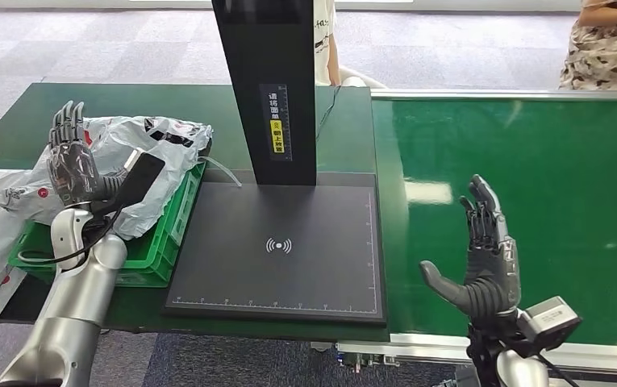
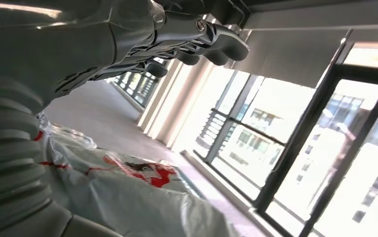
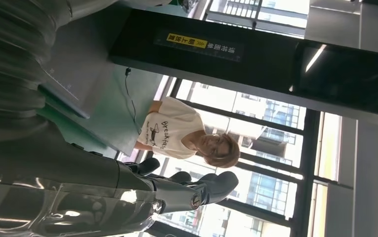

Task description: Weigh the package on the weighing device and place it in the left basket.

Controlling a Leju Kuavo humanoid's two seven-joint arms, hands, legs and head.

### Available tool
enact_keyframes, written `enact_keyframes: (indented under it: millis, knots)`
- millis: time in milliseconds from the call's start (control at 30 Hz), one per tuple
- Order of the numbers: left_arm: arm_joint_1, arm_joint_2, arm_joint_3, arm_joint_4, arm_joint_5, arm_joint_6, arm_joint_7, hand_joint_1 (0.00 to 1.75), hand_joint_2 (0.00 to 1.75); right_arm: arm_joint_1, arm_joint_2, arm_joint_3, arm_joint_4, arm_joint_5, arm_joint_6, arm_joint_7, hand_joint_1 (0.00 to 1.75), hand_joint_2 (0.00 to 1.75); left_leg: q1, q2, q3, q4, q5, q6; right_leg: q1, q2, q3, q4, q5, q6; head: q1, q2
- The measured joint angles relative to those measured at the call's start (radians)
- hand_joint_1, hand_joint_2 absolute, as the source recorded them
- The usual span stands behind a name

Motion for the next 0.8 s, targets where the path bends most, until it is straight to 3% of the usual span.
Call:
enact_keyframes:
  millis: [100,233,367,600,800]
  knots:
    - [0.058,-0.026,-0.001,-0.111,0.082,-0.018,-0.047,0.00,0.00,0.003,0.000,0.000,-0.004,0.000,-0.004,0.000,0.00,1.75,0.000,0.000,0.000,0.000,0.000,0.000,0.000,0.000,0.000,0.000,0.000,0.000,0.000,0.000]
    - [0.124,-0.067,-0.013,-0.239,0.286,-0.114,-0.140,0.00,0.00,0.009,0.000,-0.001,-0.007,0.003,-0.007,-0.001,0.00,1.75,0.000,0.000,0.000,0.000,0.000,0.000,0.000,0.000,0.000,0.000,0.000,0.000,0.000,0.000]
    - [0.199,-0.109,-0.052,-0.337,0.600,-0.332,-0.251,0.00,1.75,0.011,0.000,-0.001,-0.006,0.004,-0.003,-0.002,0.00,1.75,0.000,0.000,0.000,0.000,0.000,0.000,0.000,0.000,0.000,0.000,0.000,0.000,0.000,0.000]
    - [0.300,-0.171,-0.132,-0.357,1.058,-0.733,-0.342,0.00,1.75,-0.007,0.000,0.002,0.034,-0.022,-0.005,0.089,0.00,1.75,0.000,0.000,-0.001,0.000,-0.001,0.001,0.000,0.000,0.000,0.000,0.000,0.000,0.000,0.000]
    - [0.353,-0.222,-0.177,-0.323,1.182,-0.778,-0.341,0.00,1.75,-0.026,0.009,0.013,0.099,-0.072,-0.017,0.189,0.00,1.75,0.000,0.000,-0.001,0.000,-0.001,0.001,0.000,-0.001,0.000,0.000,0.000,0.000,0.000,0.000]
